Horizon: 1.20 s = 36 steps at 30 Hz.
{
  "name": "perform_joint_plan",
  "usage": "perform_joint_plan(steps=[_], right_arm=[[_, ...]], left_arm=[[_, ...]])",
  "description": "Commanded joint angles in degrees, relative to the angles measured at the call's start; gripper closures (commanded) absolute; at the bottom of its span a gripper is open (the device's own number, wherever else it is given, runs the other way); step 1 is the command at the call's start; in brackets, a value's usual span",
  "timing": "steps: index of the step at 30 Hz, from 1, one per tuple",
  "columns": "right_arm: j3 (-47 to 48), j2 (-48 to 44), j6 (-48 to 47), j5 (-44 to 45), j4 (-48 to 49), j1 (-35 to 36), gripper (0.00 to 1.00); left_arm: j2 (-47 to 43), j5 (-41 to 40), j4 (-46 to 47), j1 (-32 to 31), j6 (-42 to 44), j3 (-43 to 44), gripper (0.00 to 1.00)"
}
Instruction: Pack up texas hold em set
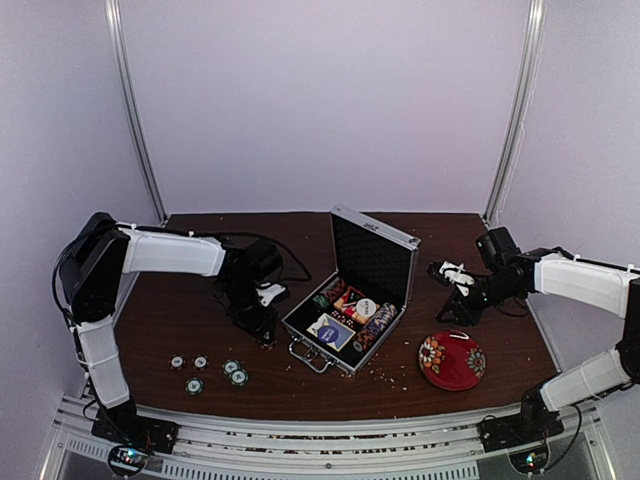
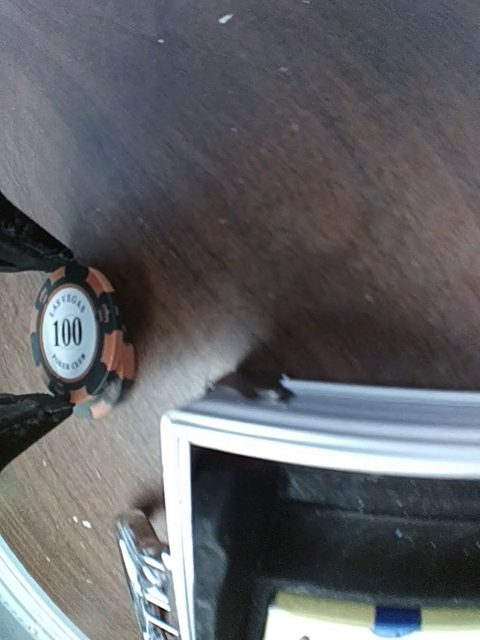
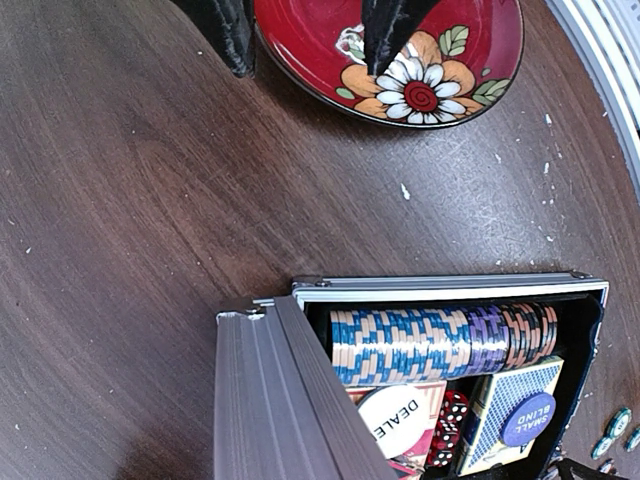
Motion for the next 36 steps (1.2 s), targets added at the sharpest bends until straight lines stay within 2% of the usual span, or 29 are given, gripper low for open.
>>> perform_joint_plan(steps=[1, 10, 14, 16, 17, 24, 28, 36], right_arm=[[1.06, 0.27, -0.2, -0.3, -0.36, 0.24, 0.63], [1.07, 0.41, -0.32, -0.28, -0.45, 0.27, 0.63], [1.12, 0.36, -0.29, -0.3, -0.35, 0.27, 0.63], [1.15, 0.45, -0.33, -0.3, -0.44, 0.26, 0.63], [1.16, 0.43, -0.34, -0.3, -0.45, 0.25, 0.63], [1.16, 0.58, -0.33, -0.3, -0.4, 0.27, 0.63], [1.26, 0.63, -0.32, -0.32, -0.48, 0.23, 0.63], [1.21, 0.71, -0.34, -0.39, -0.48, 0.27, 0.63]], left_arm=[[-1.47, -1.87, -2.53, -0.59, 0.67, 1.65, 0.59], [1.02, -0.28, -0.78, -1.5, 1.06, 2.6, 0.55], [1.92, -0.08, -0.82, -2.43, 1.58, 3.28, 0.44], [2.16, -0.43, -0.85, -2.63, 1.69, 3.45, 0.32], [2.25, -0.67, -0.87, -2.71, 1.64, 3.54, 0.31], [2.47, -5.75, -1.67, -3.06, 1.19, 3.43, 0.34], [2.61, -7.36, -1.8, -3.44, 1.1, 2.84, 0.39], [3.99, -7.34, -1.51, -5.63, 0.53, 2.03, 0.4]])
